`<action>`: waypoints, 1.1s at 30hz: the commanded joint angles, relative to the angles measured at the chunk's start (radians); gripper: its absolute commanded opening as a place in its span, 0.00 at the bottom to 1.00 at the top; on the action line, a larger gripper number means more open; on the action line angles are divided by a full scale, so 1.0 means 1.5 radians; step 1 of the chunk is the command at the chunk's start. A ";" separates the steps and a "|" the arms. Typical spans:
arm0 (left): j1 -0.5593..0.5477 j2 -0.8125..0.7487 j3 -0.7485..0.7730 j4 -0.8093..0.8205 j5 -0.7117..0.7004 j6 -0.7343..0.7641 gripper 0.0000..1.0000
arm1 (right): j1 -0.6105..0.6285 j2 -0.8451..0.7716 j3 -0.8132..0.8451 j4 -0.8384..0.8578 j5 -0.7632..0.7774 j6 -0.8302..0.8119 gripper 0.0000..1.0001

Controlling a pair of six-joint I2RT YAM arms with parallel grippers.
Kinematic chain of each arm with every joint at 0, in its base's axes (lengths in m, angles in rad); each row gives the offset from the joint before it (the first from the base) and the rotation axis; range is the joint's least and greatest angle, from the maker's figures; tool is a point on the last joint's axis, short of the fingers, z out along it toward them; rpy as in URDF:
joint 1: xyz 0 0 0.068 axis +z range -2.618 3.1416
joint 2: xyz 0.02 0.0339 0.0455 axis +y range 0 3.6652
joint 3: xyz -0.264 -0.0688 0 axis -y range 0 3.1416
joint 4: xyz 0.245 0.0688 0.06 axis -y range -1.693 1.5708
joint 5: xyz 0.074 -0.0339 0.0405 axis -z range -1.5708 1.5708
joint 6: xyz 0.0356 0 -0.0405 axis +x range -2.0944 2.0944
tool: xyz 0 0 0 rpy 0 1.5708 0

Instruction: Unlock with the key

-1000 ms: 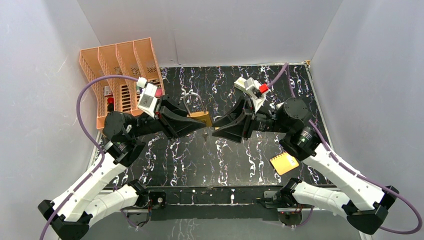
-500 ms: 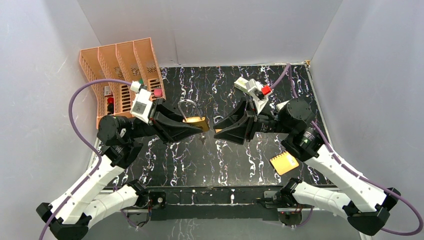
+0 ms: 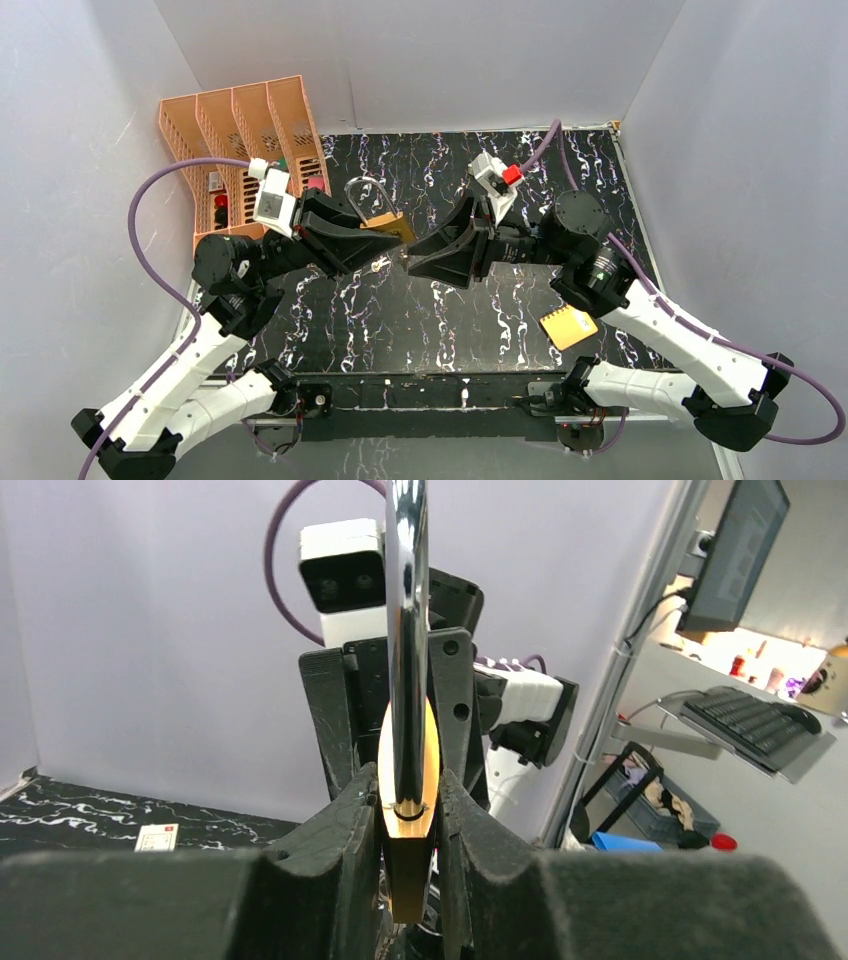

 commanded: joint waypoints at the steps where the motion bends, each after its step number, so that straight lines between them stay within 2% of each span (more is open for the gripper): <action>1: 0.000 -0.036 -0.003 0.044 -0.085 0.004 0.00 | 0.007 -0.006 0.035 -0.017 0.064 -0.033 0.52; 8: 0.000 -0.091 -0.031 -0.048 -0.176 0.045 0.00 | 0.007 -0.020 0.005 -0.057 0.145 -0.053 0.52; 13: 0.000 -0.171 -0.044 -0.183 -0.270 0.112 0.00 | 0.007 0.017 -0.012 -0.200 0.352 -0.062 0.47; 16: 0.000 -0.221 -0.060 -0.248 -0.312 0.130 0.00 | 0.000 0.089 -0.014 -0.225 0.408 -0.043 0.44; 21: 0.000 -0.281 -0.079 -0.334 -0.344 0.143 0.00 | -0.024 0.248 -0.004 -0.168 0.363 -0.015 0.43; 29: 0.000 -0.327 -0.085 -0.414 -0.367 0.156 0.00 | -0.048 0.532 0.112 -0.135 0.345 -0.005 0.41; 33: 0.000 -0.333 -0.085 -0.439 -0.370 0.168 0.00 | -0.059 0.626 0.174 -0.134 0.333 -0.006 0.42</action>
